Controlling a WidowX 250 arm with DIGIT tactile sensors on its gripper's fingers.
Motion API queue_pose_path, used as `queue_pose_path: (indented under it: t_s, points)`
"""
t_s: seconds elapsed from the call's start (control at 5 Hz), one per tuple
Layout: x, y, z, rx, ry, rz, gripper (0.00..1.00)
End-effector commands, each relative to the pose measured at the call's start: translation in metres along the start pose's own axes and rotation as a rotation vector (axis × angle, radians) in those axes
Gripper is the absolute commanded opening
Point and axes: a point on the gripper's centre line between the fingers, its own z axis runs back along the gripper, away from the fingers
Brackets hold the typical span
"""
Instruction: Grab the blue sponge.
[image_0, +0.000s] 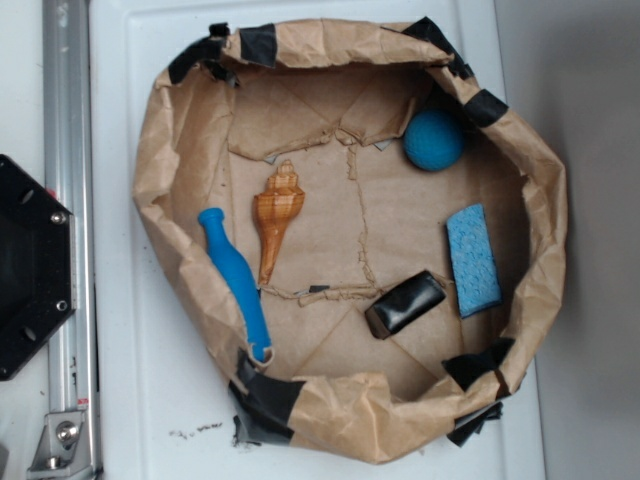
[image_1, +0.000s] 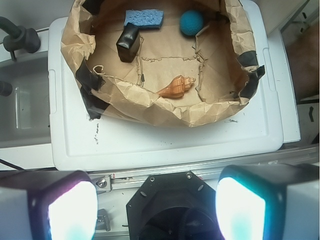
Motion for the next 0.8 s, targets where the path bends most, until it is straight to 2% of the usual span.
queue_pose_path:
  t_s: [0.0, 0.2, 0.4, 0.6]
  points:
    - [0.000, 0.000, 0.000, 0.000, 0.000, 0.000, 1.00]
    - [0.046, 0.021, -0.026, 0.012, -0.124, -0.034, 1.00]
    - [0.087, 0.026, -0.032, 0.055, -0.278, -0.166, 1.00]
    - [0.134, 0.010, -0.057, 0.181, -0.380, -0.444, 1.00]
